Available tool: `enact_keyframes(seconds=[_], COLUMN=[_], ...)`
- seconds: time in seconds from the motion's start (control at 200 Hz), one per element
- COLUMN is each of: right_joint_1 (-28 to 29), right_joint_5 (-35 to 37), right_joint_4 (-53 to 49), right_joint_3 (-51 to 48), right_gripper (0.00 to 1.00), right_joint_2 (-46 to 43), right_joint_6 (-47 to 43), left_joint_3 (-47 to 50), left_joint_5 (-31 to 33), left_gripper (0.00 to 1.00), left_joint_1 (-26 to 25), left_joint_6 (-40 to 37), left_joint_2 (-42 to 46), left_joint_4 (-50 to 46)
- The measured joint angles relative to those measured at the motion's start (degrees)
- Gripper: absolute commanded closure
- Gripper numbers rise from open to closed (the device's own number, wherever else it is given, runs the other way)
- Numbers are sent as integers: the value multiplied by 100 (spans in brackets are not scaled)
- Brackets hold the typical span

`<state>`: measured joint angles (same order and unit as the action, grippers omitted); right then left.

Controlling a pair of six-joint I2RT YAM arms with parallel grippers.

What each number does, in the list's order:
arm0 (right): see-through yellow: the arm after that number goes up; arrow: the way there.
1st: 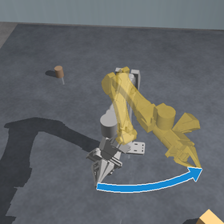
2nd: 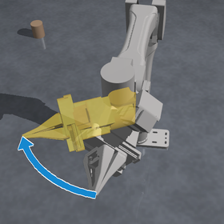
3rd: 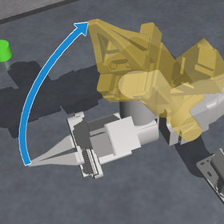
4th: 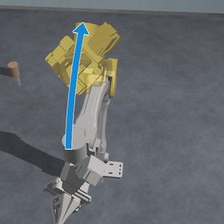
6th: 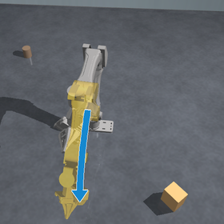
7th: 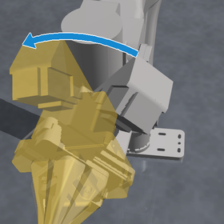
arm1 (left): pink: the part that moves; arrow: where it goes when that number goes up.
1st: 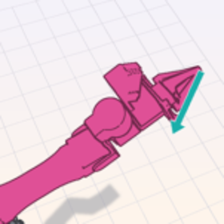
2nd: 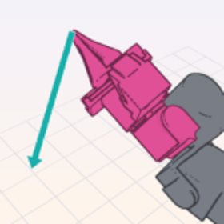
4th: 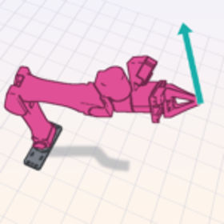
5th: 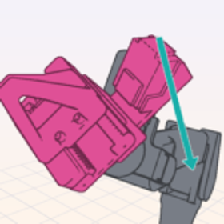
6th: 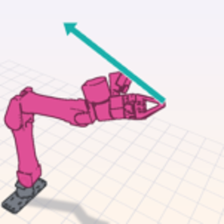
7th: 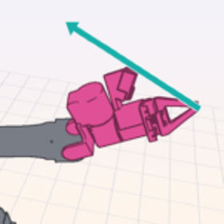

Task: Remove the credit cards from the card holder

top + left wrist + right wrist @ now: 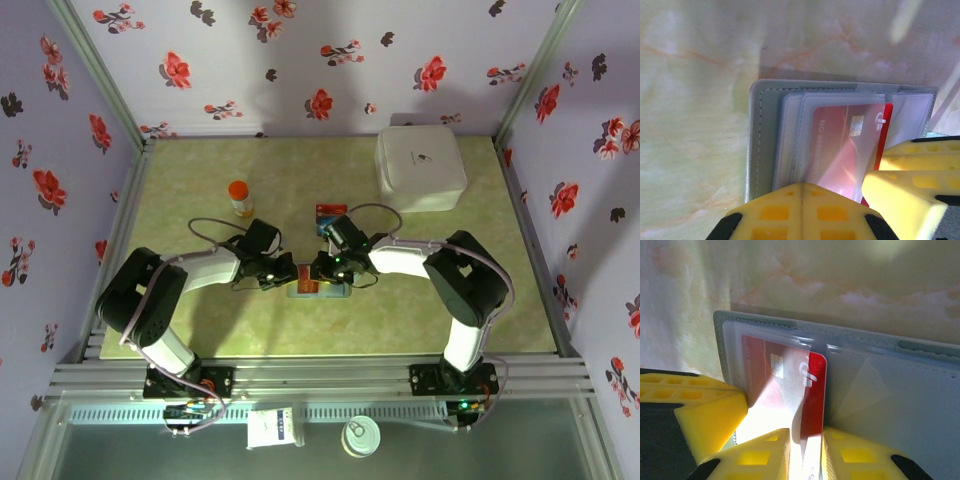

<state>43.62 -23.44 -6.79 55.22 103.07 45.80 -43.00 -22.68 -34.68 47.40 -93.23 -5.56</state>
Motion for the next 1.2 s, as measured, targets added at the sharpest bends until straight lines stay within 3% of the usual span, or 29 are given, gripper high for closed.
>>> enact_keyframes(seconds=[1.2], right_joint_1=[-393], right_joint_5=[-345], right_joint_4=[782], right_joint_3=[-643], right_gripper=[95], right_joint_2=[-385], right_joint_6=[354], left_joint_3=[-46], left_joint_5=[15], left_gripper=[100], left_joint_1=[0], left_joint_6=[-9], left_joint_2=[-24], left_joint_4=[-52])
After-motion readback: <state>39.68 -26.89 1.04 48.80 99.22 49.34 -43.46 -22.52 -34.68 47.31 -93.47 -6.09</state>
